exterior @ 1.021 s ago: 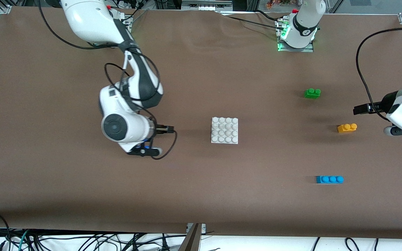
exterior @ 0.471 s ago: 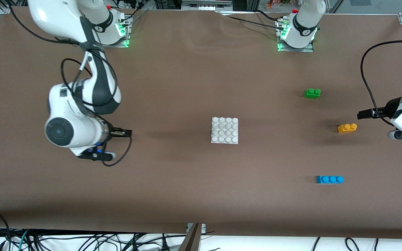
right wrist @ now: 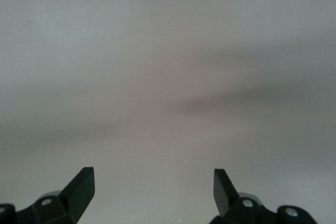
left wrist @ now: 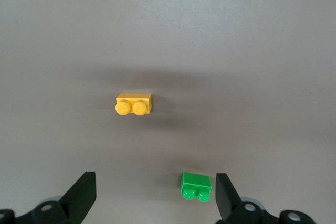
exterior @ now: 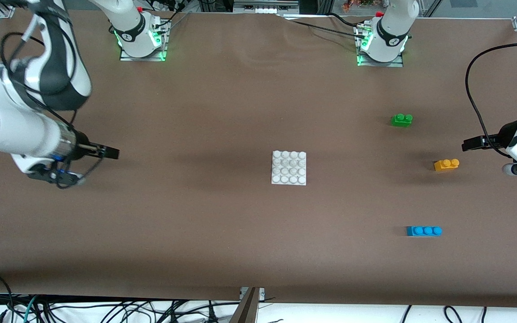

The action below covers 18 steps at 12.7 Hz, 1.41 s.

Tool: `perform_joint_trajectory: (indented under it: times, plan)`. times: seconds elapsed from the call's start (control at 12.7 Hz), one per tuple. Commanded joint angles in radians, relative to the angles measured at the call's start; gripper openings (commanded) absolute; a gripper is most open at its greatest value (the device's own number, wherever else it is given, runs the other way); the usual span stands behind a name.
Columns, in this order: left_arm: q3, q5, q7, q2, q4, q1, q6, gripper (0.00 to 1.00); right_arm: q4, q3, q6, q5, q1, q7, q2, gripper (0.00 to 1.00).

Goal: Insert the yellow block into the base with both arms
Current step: 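Retract the right arm while the left gripper reaches the yellow block, then grasp the yellow block with the left gripper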

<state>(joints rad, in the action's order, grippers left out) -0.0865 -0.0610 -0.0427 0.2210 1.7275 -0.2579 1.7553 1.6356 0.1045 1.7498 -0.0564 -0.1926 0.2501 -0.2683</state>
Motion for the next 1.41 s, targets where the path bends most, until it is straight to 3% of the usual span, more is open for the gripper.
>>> perform_joint_trajectory:
  times: [0.0,0.24,0.71,1.34]
  plan:
    - [-0.002,-0.033,-0.019,0.013,0.041,-0.029,0.059,1.00,0.133,-0.029,0.034,0.030,0.047,-0.009,0.160,1.00]
    - [-0.002,-0.080,-0.055,0.084,0.064,-0.072,0.151,1.00,0.125,-0.087,-0.035,0.055,0.123,-0.012,0.225,1.00]
    - [0.010,-0.080,-0.112,0.240,0.072,-0.109,0.248,1.00,0.061,-0.147,-0.161,0.086,0.160,-0.012,0.322,1.00]
    - [0.010,-0.074,-0.114,0.284,0.185,-0.096,0.423,1.00,0.053,-0.132,-0.132,0.079,0.183,-0.058,0.314,1.00]
